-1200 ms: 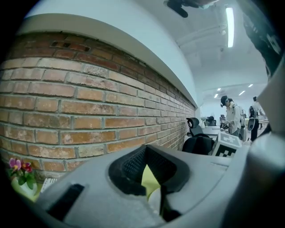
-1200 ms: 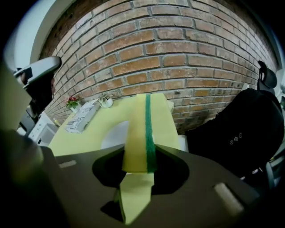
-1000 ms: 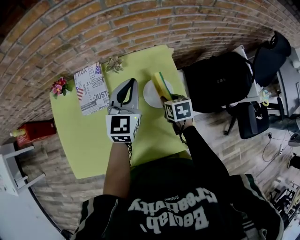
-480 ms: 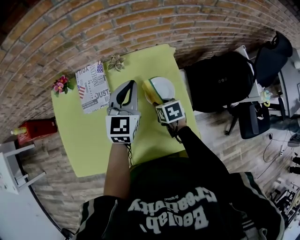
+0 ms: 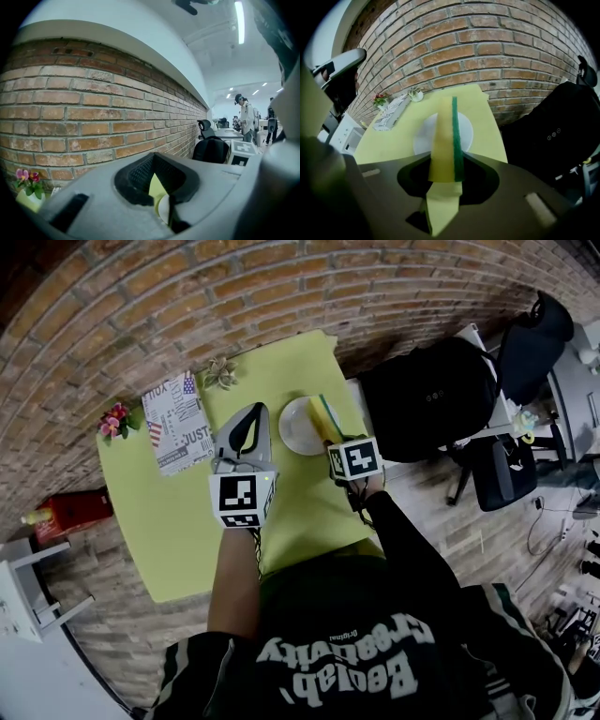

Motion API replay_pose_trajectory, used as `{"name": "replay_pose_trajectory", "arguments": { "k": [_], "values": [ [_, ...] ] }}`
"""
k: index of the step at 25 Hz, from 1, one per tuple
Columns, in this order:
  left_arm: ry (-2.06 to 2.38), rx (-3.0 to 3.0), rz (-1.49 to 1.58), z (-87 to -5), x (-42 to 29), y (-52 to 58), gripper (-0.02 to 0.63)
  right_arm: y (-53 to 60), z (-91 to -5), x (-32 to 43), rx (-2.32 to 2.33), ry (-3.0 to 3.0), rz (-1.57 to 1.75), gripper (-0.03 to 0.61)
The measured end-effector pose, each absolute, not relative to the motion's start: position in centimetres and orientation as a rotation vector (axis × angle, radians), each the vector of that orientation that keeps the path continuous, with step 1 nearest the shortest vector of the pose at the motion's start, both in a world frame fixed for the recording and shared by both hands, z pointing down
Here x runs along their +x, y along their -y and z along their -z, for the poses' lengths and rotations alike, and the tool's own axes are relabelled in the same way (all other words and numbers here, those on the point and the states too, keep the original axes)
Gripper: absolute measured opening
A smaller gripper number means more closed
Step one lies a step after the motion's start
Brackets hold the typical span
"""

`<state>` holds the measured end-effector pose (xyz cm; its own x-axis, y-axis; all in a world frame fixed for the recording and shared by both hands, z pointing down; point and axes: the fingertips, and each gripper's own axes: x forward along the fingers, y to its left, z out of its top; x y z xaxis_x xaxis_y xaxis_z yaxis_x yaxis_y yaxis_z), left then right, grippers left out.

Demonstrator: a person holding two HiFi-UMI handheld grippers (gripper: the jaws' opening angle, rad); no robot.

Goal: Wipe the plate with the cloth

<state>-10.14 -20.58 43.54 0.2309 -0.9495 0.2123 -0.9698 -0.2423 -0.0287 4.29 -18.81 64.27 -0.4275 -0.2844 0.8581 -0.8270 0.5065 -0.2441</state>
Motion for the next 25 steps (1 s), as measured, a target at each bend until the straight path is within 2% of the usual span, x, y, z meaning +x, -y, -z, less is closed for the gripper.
{"name": "replay_pose_trajectory", "arguments": {
  "k": [14,25],
  "values": [
    [1.816,2.402,-0.294,-43.6,-9.0,20.5,0.003,19.7,-64.0,8.9,1.057,1.896,-0.860,0.135],
    [1.838,2.387,-0.275,-43.3,-10.1,19.3,0.003,17.6,-62.0,2.8,0.904,2.105,-0.865,0.135]
  ]
}}
